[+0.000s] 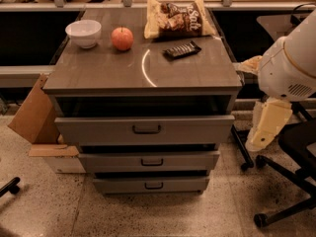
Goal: Open top drawer
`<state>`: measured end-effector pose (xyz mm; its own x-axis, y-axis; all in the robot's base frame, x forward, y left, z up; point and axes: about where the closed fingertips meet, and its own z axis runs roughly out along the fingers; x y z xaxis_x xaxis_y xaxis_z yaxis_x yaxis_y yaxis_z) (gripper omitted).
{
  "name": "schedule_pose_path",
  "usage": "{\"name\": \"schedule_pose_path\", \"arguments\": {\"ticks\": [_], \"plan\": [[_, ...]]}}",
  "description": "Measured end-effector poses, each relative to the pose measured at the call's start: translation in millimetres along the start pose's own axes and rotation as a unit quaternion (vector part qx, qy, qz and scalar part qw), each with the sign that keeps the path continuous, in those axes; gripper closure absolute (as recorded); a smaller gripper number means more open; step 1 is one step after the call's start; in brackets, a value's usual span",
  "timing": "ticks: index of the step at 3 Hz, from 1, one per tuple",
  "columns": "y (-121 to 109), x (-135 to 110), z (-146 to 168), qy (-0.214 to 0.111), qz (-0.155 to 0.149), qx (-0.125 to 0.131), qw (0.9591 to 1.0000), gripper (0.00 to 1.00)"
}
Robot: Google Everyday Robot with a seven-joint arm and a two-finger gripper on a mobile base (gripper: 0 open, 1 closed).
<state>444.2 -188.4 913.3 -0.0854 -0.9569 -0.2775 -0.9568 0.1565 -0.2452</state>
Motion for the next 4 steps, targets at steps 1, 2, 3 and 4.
{"name": "schedule_pose_path", "arguments": {"ticks": [1, 2, 3, 4], "plan": [[9, -2, 20, -0.002, -0.034, -0.011, 0.9994, 0.00], [23, -4, 63, -0.013, -0.081, -0.038, 0.9959, 0.00], [39, -9, 112, -0.024, -0.107, -0.071, 0.9914, 0.00], [39, -9, 112, -0.024, -0.107, -0.071, 0.9914, 0.00]]}}
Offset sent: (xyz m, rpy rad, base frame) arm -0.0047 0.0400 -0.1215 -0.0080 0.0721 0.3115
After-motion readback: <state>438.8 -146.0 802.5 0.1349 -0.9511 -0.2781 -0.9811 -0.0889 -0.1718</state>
